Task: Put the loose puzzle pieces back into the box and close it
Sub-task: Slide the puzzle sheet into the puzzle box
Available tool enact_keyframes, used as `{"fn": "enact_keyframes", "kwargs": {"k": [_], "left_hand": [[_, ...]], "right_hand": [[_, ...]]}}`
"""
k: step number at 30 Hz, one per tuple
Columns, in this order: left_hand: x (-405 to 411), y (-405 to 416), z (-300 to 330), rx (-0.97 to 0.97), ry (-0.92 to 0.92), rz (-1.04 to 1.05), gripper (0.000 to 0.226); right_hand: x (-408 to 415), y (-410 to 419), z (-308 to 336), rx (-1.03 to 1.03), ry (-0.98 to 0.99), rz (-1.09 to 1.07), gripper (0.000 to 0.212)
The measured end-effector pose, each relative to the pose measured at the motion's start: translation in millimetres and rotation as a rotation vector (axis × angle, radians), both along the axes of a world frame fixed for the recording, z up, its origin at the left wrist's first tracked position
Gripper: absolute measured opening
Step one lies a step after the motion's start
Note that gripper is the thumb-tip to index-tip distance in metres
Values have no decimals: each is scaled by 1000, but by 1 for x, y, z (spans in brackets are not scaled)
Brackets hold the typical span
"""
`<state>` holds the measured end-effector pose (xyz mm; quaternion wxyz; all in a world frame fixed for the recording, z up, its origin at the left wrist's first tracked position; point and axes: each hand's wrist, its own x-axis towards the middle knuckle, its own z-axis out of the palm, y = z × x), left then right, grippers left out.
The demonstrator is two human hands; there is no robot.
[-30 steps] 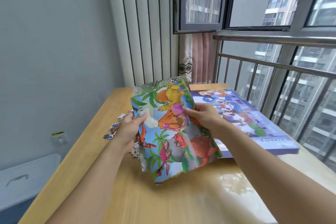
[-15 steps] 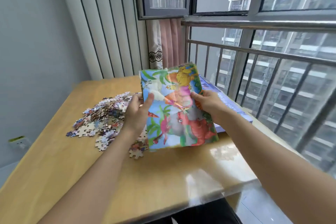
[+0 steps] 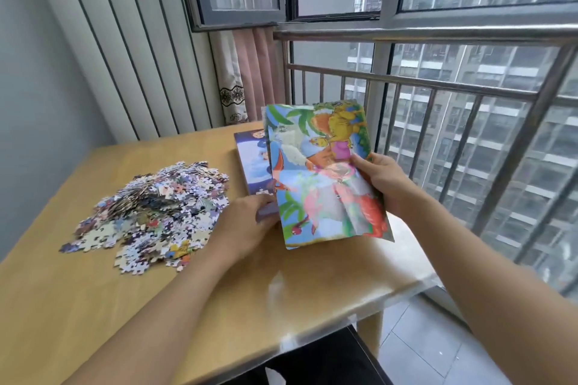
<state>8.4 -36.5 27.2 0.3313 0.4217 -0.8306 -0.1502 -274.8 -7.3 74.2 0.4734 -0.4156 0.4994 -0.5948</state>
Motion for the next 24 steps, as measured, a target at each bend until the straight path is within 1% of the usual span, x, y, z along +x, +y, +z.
{"fn": "enact_keyframes", "kwargs": {"k": [1, 2, 4, 5, 7, 9, 10, 11, 13, 15, 16, 18, 21, 22, 24], "left_hand": [[-1, -3, 4, 50, 65, 47, 8], [-1, -4, 10, 80, 126, 91, 17], [-3, -13, 20, 50, 168, 162, 35], [-3, -16, 25, 38, 188, 195, 35], [-5, -25, 36, 59, 229, 278, 28], [-8, -32, 48, 135, 305, 319, 28], [-8, -35, 52, 166, 354, 318, 25], [-8, -37, 57, 173, 384, 317, 24], [-5, -39, 64, 178, 405, 336, 26], [-1, -41, 69, 203, 424, 349, 27], [1, -42, 70, 220, 435, 350, 26], [3, -43, 69, 261, 485, 340, 26], [4, -47, 65, 309, 538, 319, 27], [4, -47, 64, 321, 547, 314, 28], [6, -50, 62, 336, 572, 304, 35]], "right_hand": [[-1, 3, 5, -11, -14, 31, 17], [-2, 5, 8, -21, -20, 65, 16], [-6, 11, 12, -35, -9, 140, 16], [-8, 14, 10, -38, 0, 178, 17], [-14, 19, 2, -5, 26, 239, 18], [-19, 24, -9, 111, 86, 289, 19], [-22, 25, -16, 188, 136, 308, 21], [-24, 26, -22, 264, 191, 322, 24], [-28, 26, -31, 377, 269, 316, 42], [-30, 28, -35, 449, 282, 302, 58], [-32, 28, -35, 459, 268, 296, 59], [-33, 30, -35, 476, 232, 283, 50], [-35, 36, -36, 492, 207, 284, 42], [-36, 37, -36, 498, 190, 295, 41], [-36, 40, -38, 519, 145, 325, 45]]}}
